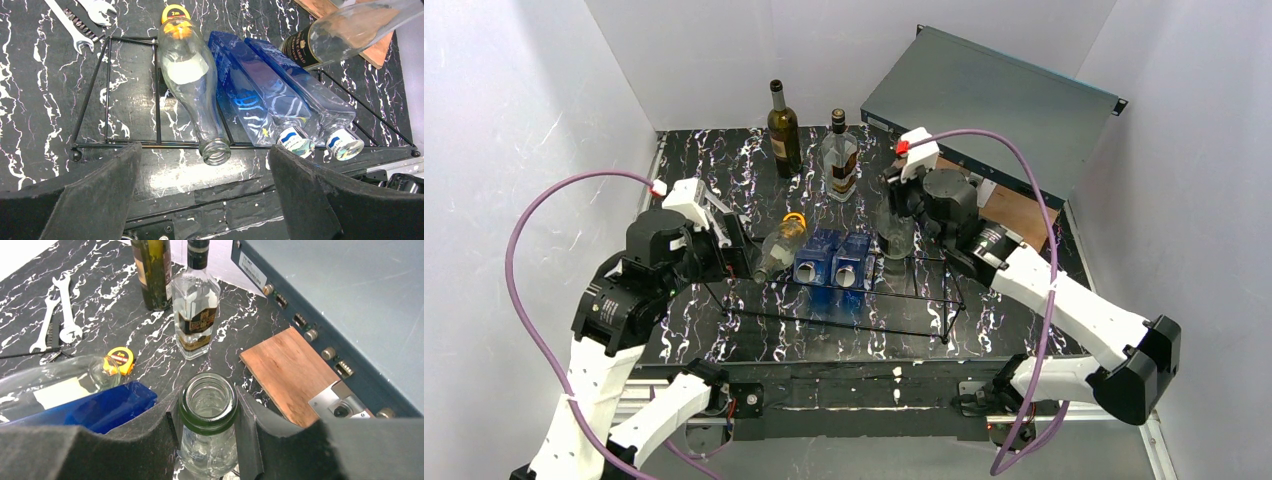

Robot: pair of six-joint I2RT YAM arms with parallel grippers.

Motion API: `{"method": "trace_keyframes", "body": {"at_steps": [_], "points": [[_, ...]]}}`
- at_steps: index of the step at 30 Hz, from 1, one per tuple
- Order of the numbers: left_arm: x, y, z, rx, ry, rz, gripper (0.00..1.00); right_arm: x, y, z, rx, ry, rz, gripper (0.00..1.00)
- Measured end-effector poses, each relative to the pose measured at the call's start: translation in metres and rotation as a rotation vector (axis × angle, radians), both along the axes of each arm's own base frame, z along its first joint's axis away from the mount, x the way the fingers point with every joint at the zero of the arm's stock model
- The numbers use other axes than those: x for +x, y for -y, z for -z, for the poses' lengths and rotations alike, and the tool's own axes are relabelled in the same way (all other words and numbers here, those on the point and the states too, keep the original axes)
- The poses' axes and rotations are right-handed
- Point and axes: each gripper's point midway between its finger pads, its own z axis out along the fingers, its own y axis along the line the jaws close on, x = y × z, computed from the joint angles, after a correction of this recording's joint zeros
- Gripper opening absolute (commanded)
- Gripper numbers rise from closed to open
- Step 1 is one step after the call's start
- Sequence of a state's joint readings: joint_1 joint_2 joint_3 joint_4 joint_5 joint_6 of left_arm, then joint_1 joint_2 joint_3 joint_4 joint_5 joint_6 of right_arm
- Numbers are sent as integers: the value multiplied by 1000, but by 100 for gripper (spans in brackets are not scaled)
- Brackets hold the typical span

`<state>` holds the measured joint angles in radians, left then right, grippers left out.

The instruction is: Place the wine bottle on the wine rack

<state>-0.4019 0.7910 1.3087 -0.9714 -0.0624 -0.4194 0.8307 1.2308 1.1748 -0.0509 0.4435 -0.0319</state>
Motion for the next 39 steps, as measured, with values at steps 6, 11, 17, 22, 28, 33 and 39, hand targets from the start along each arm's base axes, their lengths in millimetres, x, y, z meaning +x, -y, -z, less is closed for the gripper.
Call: {"method": "trace_keyframes", "body": {"at_steps": [6,11,17,22,28,33,39], "points": [[2,3,2,-3,-10,6,98,-7,4,27,-22,-29,-13,1],[2,4,3,-6,-14,10,98,-8,2,36,-25,-35,-25,1],[2,5,3,-8,-16,12,98,-10,4,37,-11,-22,-29,1],[3,5,3,-10,-12,12,98,-16,8,39,-8,-25,-37,10],[4,6,3,-14,-12,11,98,-26,12,42,-13,-50,-59,13],[6,8,4,-19,-12,16,98,-34,17,45,-28,-75,-75,19],[8,10,7,-20,-22,19,98,-42,18,48,-44,-96,-111,28]]}}
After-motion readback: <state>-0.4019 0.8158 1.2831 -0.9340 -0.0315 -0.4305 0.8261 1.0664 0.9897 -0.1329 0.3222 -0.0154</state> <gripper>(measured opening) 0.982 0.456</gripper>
